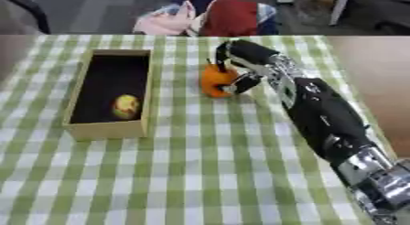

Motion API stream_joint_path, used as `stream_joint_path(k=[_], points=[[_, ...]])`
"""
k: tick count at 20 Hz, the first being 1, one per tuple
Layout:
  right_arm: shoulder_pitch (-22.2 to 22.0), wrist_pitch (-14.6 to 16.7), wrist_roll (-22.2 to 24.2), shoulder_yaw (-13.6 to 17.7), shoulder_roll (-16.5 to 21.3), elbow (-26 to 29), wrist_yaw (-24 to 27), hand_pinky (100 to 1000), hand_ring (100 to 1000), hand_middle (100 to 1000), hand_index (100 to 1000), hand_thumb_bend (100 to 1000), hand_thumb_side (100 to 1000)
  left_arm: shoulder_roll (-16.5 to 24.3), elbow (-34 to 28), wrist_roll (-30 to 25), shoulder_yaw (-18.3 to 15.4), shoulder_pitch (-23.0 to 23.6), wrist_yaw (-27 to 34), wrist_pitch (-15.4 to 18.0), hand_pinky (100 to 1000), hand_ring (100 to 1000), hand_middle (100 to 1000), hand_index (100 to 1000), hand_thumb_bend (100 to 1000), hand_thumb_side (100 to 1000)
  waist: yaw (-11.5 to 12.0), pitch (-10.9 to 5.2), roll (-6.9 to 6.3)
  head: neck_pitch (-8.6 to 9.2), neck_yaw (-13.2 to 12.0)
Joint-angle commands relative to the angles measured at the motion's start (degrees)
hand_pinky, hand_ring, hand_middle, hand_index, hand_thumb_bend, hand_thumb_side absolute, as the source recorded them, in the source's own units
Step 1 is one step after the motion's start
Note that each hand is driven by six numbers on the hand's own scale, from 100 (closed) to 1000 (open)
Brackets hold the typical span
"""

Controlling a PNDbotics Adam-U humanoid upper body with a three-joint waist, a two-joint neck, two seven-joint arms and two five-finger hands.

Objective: Pick up objects on the table and place them in the box.

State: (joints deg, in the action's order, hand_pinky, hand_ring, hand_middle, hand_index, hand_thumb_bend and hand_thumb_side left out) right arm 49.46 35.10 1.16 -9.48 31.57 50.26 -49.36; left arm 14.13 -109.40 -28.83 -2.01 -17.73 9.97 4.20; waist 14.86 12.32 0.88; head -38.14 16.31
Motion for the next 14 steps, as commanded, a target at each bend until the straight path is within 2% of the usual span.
stream_joint_path(k=[1,7,11,14], points=[[2.4,0.0,-0.2,-0.4,1.5,4.2,4.9,666,793,536,342,157,100,1.1,-0.5,0.1,-0.2,-0.6,0.0,0.1,694,673,620,776,100,655,0.0,-1.23,0.04,0.75,0.1],[5.5,-1.3,5.6,-2.5,0.1,9.6,14.5,667,796,532,347,119,100,1.3,-0.6,-0.2,0.1,-0.6,0.5,0.2,694,673,619,776,100,650,1.1,-1.76,0.35,0.51,0.6],[6.9,-1.6,9.2,-3.5,-2.2,10.1,16.7,667,799,532,349,100,100,1.3,-0.7,-0.4,0.3,-0.9,1.1,0.3,694,673,619,777,100,647,2.6,-1.81,0.50,0.64,1.1],[7.3,-0.9,11.1,-4.4,-4.3,9.4,16.1,669,802,538,360,100,100,1.2,-0.7,-0.3,0.4,-1.2,1.3,0.2,694,673,620,777,100,645,3.6,-1.69,0.59,1.00,1.4]])
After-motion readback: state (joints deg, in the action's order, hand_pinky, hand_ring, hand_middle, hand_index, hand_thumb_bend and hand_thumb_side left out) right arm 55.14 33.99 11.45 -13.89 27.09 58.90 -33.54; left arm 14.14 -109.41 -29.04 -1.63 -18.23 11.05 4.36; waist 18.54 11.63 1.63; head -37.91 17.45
